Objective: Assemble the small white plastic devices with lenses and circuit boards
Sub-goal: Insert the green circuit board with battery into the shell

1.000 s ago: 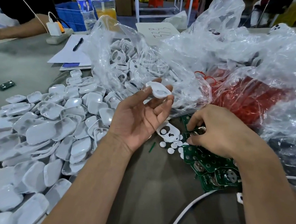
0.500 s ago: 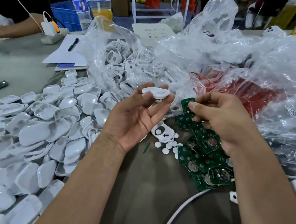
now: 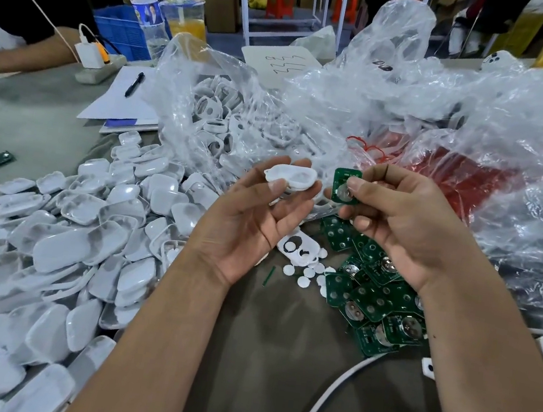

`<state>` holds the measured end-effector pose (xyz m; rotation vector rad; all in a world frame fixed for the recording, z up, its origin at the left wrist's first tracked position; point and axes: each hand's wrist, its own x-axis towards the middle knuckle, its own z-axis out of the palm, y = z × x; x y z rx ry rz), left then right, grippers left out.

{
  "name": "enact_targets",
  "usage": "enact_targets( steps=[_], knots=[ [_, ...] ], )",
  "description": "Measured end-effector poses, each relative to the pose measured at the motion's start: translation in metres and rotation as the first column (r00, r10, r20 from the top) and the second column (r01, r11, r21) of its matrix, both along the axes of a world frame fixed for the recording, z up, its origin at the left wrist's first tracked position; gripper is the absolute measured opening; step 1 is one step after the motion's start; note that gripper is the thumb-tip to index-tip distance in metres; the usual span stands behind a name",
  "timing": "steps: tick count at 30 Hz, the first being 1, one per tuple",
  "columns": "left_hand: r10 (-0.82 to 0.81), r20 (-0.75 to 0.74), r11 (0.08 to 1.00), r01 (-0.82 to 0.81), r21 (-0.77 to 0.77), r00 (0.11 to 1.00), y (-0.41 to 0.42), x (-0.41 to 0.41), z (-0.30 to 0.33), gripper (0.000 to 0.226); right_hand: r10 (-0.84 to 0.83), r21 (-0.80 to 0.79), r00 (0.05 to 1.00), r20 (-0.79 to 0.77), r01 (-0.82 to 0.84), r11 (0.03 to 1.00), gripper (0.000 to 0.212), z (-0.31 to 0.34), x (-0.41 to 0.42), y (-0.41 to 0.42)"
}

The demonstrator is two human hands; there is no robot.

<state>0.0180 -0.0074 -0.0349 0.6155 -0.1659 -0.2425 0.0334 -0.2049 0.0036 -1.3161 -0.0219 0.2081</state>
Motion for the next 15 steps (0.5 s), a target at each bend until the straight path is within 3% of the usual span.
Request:
enact_targets(
  steps=[6, 11, 15],
  knots=[
    [0.042, 0.076, 0.995, -0.048, 0.087, 0.996, -0.003, 0.000, -0.003, 0.051, -0.047, 0.109, 0.996, 0.079, 0.038, 0.993, 0.037, 0.001, -0.001, 0.002],
    [0.161, 0.164, 0.951, -0.197, 0.237, 0.973, -0.011, 0.000, -0.006, 0.043, -0.120, 0.105, 0.978, 0.171, 0.102, 0.989, 0.020, 0.002, -0.002, 0.003],
    [0.324, 0.249, 0.836, -0.399, 0.377, 0.913, -0.017, 0.001, -0.007, 0.045, -0.190, 0.039, 0.947, 0.259, 0.186, 0.982, 0.012, 0.000, -0.002, 0.004]
  ],
)
